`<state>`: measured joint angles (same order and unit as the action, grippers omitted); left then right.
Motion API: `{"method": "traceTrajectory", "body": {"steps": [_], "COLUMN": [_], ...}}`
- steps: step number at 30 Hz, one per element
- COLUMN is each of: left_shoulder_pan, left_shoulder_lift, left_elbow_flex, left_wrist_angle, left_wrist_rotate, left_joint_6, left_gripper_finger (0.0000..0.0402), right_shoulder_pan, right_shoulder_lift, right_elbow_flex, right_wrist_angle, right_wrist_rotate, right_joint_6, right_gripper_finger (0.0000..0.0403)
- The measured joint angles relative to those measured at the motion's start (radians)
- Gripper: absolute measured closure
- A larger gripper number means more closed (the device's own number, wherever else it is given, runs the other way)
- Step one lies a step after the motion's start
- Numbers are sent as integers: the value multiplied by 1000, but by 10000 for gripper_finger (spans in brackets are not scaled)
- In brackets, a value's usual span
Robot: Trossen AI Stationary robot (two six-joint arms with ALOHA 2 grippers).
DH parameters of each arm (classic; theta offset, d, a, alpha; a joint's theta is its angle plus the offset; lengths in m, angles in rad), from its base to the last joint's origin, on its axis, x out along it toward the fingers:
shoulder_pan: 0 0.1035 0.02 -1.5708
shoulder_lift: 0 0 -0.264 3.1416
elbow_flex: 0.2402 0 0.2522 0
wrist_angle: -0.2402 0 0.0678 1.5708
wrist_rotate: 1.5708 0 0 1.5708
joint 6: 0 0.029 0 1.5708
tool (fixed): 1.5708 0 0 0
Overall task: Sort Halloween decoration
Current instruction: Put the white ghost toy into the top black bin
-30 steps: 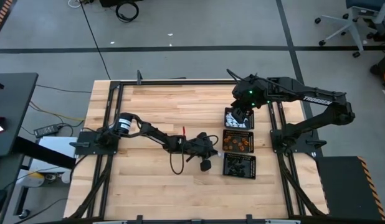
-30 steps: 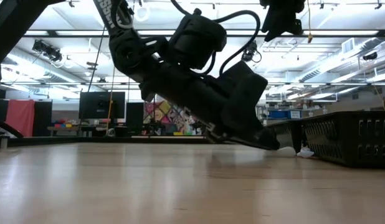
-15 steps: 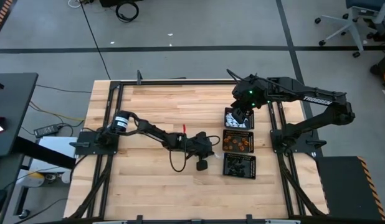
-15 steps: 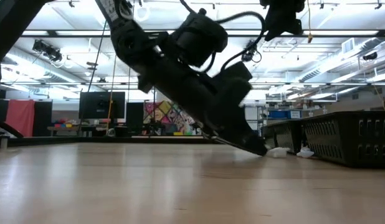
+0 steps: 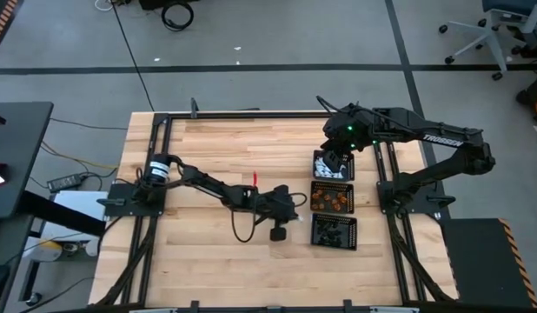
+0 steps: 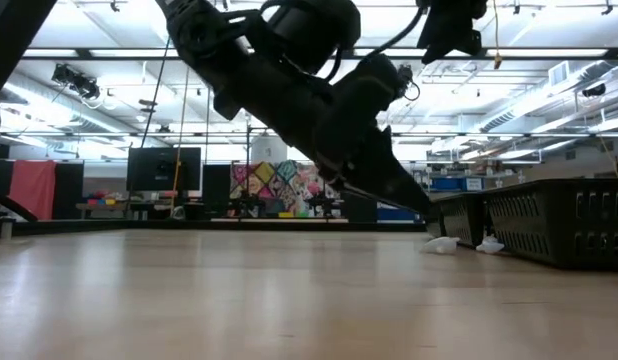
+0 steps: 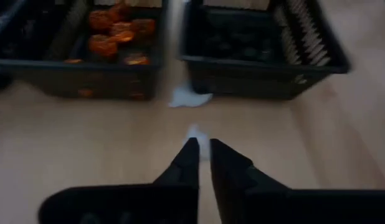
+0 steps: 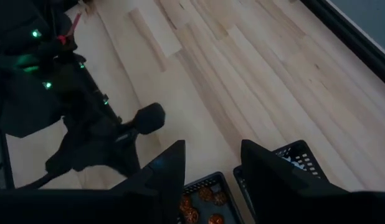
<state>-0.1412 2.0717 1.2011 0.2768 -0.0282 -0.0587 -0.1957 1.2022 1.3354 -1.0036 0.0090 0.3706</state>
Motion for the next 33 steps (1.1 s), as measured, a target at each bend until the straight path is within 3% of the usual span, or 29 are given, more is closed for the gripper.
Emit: {"method": "traceTrajectory", "body": {"steps": [10,15,26,33], "left_shoulder_pan": [-6,-7,-10,-19], "left_shoulder_lift": [75,133,234,252], "left_elbow_flex": [-1,0,4,6], "left_wrist_angle": [128,230,404,378], "left_wrist_rotate": [16,17,-8,-21], "left_joint_6": [-27,-26,-25,3], "left_gripper_finger": [228,187,186,260], "right_shoulder_pan": [35,54,71,71], "right_shoulder_lift": [0,0,0,0], "right_elbow_flex": [0,0,0,0], "right_wrist_angle": [3,5,12,15], "right_wrist_rotate": [-2,8,27,26], "right_joint_6": [23,31,38,38], "right_gripper_finger": [243,243,243,243]}}
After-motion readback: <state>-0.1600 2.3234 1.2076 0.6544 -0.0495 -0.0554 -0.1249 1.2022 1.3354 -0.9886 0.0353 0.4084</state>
